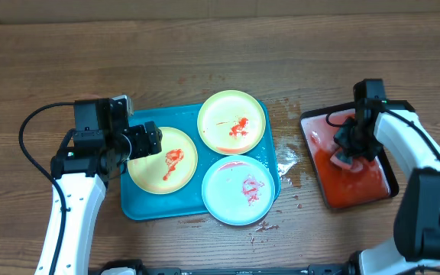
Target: Clean dirty plates on tray and stack at the side
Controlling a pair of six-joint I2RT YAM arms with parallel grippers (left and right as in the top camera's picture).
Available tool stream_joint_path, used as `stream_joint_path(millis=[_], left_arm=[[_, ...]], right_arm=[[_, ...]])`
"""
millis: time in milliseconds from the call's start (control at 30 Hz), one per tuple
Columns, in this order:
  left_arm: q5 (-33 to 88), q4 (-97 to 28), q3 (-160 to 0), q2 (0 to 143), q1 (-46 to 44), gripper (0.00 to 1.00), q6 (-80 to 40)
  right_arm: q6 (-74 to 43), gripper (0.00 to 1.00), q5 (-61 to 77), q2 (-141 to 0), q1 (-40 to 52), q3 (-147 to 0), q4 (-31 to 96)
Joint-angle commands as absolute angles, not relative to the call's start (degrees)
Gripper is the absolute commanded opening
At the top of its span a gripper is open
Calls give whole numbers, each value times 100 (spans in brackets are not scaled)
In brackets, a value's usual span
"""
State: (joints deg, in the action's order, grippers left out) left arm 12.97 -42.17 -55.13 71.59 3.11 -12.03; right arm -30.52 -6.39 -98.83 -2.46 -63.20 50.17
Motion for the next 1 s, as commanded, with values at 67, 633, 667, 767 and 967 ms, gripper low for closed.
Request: stream_joint_path(millis=[67, 633, 667, 767, 967], left_arm=[[1243, -4213, -5649, 7201, 320, 79, -1149], [1247, -4300, -5649, 7201, 320, 60, -1026], [1247, -4303, -5649, 7201, 320, 60, -1026], [1247, -4305, -5649, 7201, 320, 60, -1028], [1247, -4287, -5649, 7201, 320, 60, -1028]], right_arm=[[-775, 4, -663, -9203, -78, -6386, 4617], [-768, 4, -355, -9198, -69, -6381, 5129], [-781, 4, -379, -9198, -69, -6381, 5120], [-858, 4, -408, -9198, -62, -6381, 5059], [720, 4, 1100, -9198, -1, -6381, 4665]])
